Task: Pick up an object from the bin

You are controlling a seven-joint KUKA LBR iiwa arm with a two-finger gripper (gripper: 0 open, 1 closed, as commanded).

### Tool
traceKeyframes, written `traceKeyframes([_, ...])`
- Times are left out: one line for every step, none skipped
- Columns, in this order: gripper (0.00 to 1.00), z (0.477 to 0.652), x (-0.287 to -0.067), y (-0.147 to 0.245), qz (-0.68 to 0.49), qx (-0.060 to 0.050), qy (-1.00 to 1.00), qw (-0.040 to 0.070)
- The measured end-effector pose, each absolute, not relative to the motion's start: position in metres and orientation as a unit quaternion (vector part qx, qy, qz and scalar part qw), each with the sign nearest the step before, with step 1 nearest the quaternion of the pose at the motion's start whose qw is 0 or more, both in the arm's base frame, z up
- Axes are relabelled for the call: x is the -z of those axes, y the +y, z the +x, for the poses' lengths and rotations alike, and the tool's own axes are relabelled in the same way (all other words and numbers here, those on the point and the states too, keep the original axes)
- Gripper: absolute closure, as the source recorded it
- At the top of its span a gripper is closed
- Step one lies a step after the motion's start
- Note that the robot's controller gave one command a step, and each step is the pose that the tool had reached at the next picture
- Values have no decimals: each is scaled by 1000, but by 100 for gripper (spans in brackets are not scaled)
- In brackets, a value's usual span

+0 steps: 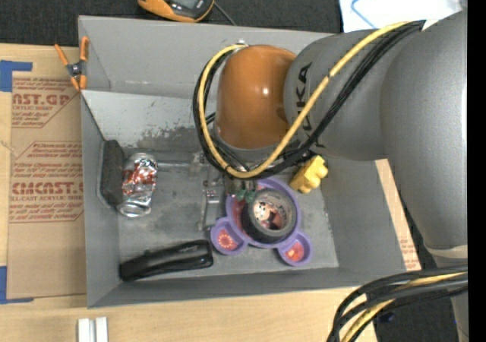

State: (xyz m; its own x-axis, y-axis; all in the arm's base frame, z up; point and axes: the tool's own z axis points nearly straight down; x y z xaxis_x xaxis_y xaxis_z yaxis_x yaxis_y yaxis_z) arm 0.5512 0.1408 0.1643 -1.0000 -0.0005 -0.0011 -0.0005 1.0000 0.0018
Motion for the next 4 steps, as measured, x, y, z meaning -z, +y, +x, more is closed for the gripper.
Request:
traceKeyframes([0,551,-164,141,0,-1,1000,1])
traceKeyframes([0,535,-131,70,-17,1,1000,-1])
traceKeyframes([0,505,-122,77,-16,-3,1000,2])
traceKeyframes([0,487,-72,63,-72,-1,997,7])
